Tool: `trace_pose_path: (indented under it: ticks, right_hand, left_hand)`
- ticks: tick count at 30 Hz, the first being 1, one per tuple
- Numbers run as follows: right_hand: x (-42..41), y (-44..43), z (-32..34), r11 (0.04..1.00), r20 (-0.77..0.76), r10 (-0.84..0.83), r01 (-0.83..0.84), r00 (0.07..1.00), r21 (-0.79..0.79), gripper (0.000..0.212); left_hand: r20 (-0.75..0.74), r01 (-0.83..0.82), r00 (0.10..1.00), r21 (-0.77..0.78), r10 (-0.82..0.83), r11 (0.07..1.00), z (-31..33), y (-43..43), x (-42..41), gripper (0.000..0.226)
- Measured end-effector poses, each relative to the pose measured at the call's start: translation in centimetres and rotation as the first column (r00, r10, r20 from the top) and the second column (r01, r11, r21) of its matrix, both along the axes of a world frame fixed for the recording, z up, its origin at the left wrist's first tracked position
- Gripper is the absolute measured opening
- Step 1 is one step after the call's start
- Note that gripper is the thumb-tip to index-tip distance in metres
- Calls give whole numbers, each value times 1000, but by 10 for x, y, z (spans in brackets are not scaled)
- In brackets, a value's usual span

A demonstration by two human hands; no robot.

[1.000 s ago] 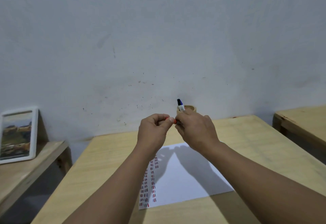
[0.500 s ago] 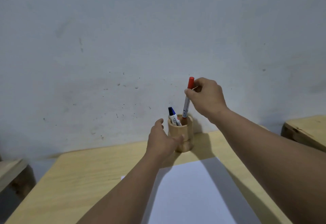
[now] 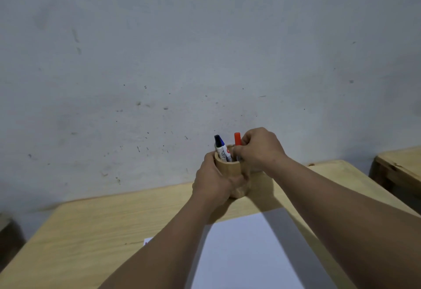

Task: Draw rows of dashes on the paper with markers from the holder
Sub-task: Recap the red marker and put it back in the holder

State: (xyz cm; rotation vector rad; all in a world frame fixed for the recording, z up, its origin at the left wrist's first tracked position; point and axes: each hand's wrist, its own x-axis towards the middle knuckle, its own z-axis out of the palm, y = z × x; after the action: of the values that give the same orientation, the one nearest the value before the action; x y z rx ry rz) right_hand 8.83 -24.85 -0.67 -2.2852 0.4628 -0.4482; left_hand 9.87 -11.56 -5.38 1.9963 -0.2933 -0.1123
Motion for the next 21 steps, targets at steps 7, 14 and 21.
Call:
trace_pose_path:
  ticks: [7,14,21]
  right_hand:
    - [-9,1,2,999,35,-29,27,999,34,29]
    - [-35,-4,9,995,64,-46,40,997,97,47]
    - [-134,9,7,970,206,31,-79,978,230,11]
  left_hand:
    - [7,27,1000,-24,-26,999,9,4,-11,75]
    - [41,43,998,-2,-43,999,35,15,-29,80]
    - [144,127,979,132,-146,983,30,66,-105,59]
